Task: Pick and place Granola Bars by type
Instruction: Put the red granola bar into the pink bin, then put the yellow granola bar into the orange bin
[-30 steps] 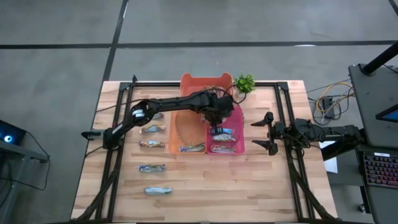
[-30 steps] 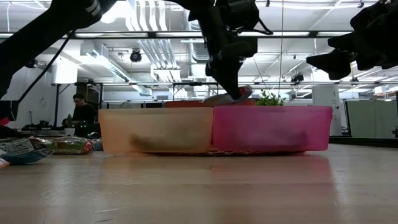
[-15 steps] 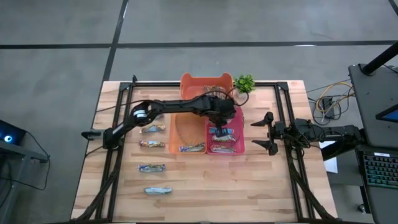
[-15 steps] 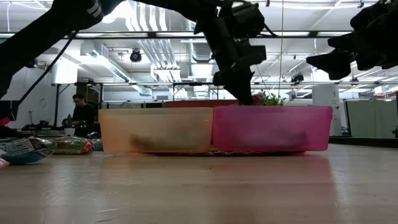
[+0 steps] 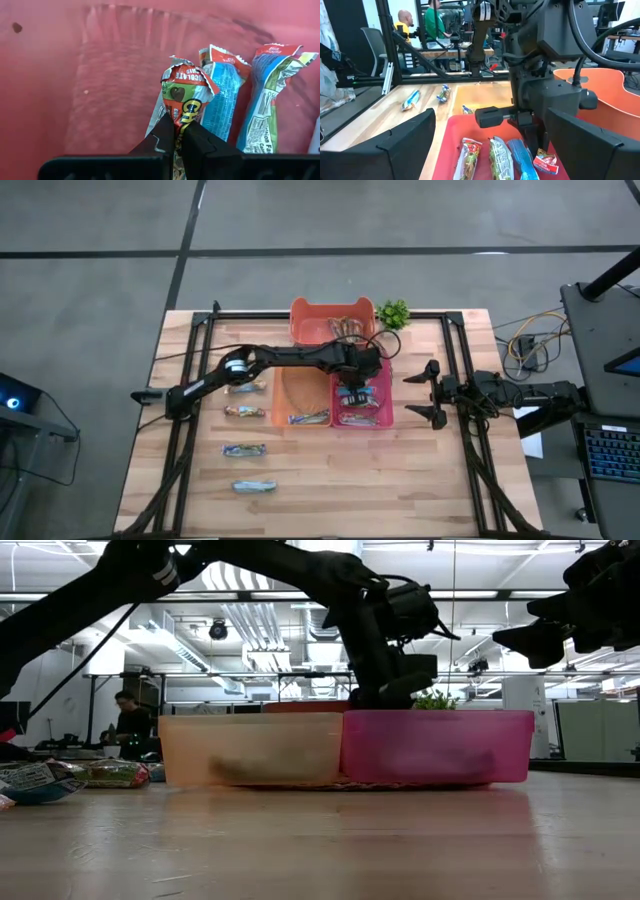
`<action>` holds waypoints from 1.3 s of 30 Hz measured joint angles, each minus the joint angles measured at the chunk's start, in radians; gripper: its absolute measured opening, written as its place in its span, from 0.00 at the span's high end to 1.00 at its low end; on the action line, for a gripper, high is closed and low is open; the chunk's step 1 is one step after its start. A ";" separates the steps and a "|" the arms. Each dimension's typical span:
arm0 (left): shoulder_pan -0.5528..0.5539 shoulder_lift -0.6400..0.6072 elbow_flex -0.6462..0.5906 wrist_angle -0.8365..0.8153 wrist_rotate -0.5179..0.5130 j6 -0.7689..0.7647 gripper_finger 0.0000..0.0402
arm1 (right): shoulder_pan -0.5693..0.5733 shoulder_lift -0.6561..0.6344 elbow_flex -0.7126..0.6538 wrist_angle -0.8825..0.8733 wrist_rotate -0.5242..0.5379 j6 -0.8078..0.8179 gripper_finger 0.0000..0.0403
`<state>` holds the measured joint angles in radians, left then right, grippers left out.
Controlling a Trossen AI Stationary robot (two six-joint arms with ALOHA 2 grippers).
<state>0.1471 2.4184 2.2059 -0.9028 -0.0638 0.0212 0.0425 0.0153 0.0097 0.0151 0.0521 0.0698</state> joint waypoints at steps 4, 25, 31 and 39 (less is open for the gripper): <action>0.000 0.003 0.000 -0.003 0.000 0.000 1.00 | 0.000 0.000 0.000 0.000 0.000 0.001 0.11; -0.001 0.003 0.049 -0.010 0.014 0.004 0.71 | 0.000 0.000 0.000 0.000 0.000 -0.001 0.11; -0.001 0.003 0.133 -0.049 0.014 0.011 0.61 | 0.000 0.000 0.000 0.000 0.000 0.001 0.11; 0.002 -0.035 0.146 -0.157 0.011 0.034 0.51 | 0.000 0.000 0.000 0.000 0.000 0.000 0.11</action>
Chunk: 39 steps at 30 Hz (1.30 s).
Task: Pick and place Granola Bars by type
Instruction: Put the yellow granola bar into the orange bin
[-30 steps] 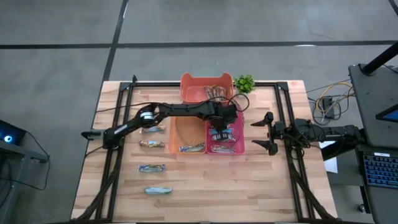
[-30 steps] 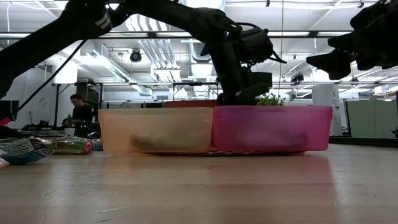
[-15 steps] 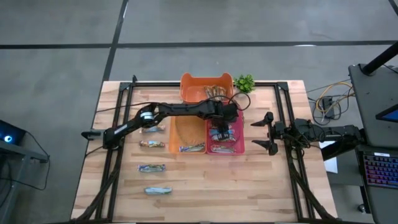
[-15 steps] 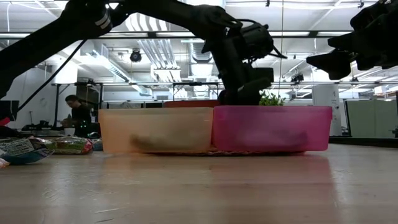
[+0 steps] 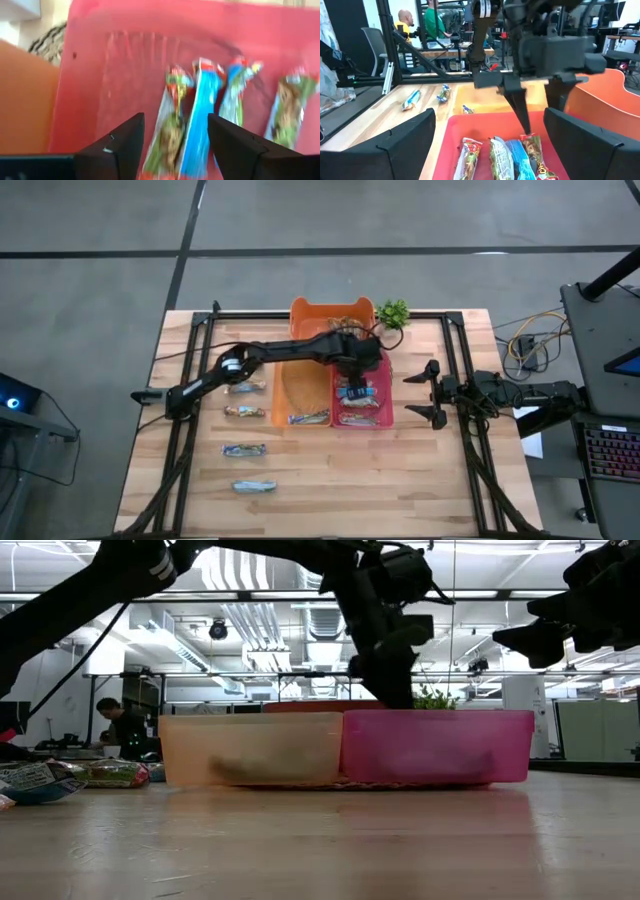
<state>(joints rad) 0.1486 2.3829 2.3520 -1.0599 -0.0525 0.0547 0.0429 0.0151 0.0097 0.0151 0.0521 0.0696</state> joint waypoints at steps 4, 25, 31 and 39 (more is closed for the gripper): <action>0.000 -0.032 0.002 -0.070 0.000 0.037 0.50 | 0.000 0.000 0.000 0.000 0.000 -0.001 0.11; -0.045 -0.148 0.002 -0.321 0.095 0.017 0.50 | 0.000 0.000 0.000 0.000 0.000 0.000 0.11; -0.059 -0.194 -0.018 -0.350 0.095 0.030 0.50 | 0.000 0.000 0.000 0.000 0.000 -0.001 0.11; -0.067 -0.308 -0.256 -0.305 0.096 0.031 0.50 | 0.000 0.000 0.000 0.000 0.000 0.000 0.11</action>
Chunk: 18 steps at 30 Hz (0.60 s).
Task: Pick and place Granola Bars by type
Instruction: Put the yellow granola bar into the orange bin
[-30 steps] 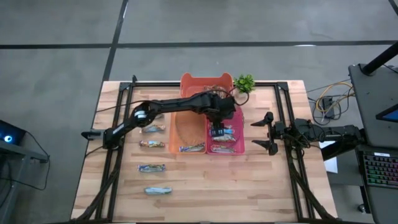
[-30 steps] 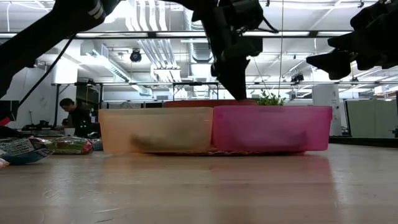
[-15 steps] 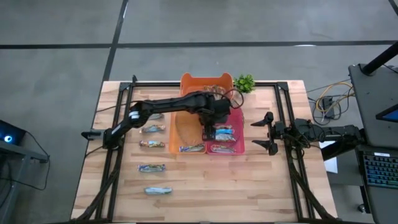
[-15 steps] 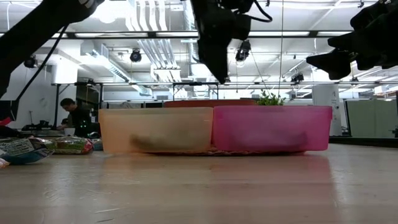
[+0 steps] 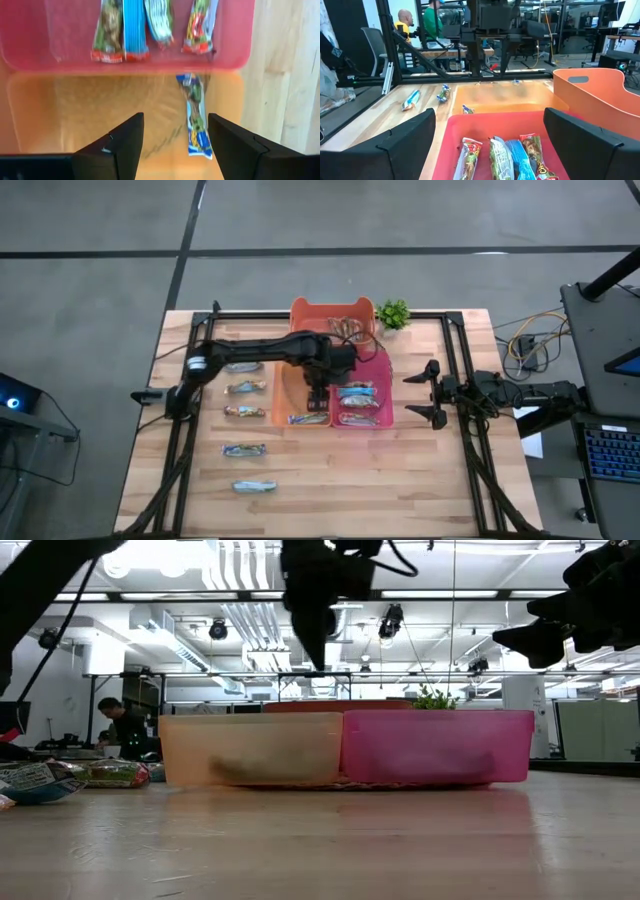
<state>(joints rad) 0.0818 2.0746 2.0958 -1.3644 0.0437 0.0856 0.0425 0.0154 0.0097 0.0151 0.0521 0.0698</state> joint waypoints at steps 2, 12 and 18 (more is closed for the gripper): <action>0.000 -0.057 -0.107 0.046 0.000 0.000 0.50 | 0.000 0.000 0.000 0.000 0.000 -0.001 0.11; -0.022 -0.360 -0.528 0.188 -0.043 -0.014 0.50 | 0.000 0.000 0.000 0.000 0.000 -0.001 0.11; -0.021 -0.496 -0.668 0.201 -0.071 -0.015 0.50 | 0.000 0.000 0.000 0.000 0.000 0.001 0.11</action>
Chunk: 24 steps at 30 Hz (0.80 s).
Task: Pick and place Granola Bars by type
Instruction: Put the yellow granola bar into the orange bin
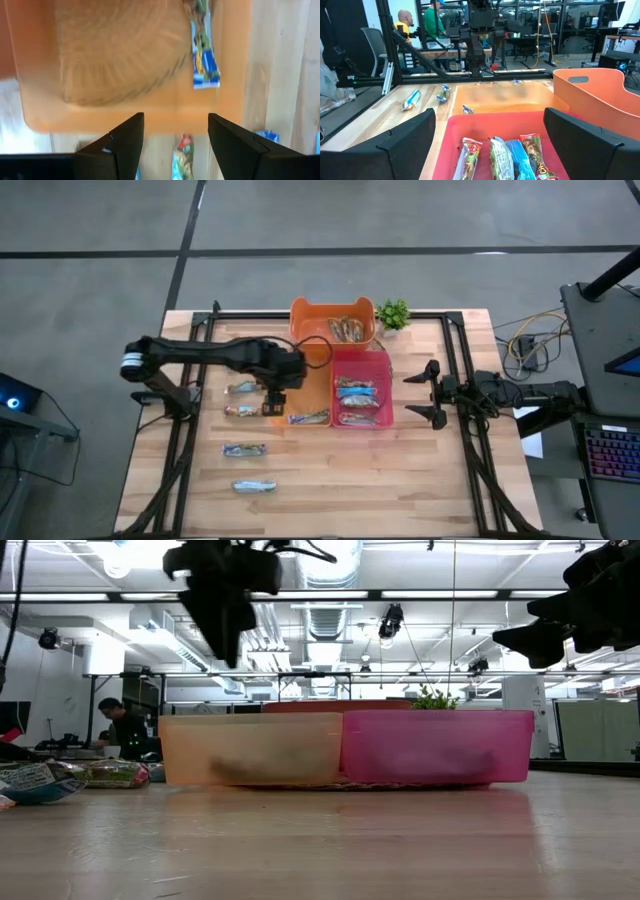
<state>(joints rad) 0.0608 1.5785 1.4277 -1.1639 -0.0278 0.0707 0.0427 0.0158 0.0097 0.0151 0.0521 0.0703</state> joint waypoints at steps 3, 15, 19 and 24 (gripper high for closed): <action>0.000 -0.055 -0.072 0.003 0.000 -0.007 0.50 | 0.000 -0.001 0.000 0.000 0.000 -0.002 0.11; 0.023 -0.230 -0.314 0.042 -0.139 0.053 0.50 | 0.000 0.000 0.000 0.000 0.000 0.000 0.11; 0.058 -0.255 -0.383 0.057 -0.177 0.070 0.50 | 0.000 0.000 0.000 0.000 0.000 0.000 0.11; 0.124 -0.267 -0.467 0.098 -0.176 0.114 0.50 | 0.000 0.000 0.000 0.000 0.000 0.000 0.11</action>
<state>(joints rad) 0.1853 1.3115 0.9607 -1.0655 -0.2037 0.1845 0.0429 0.0154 0.0097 0.0151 0.0521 0.0707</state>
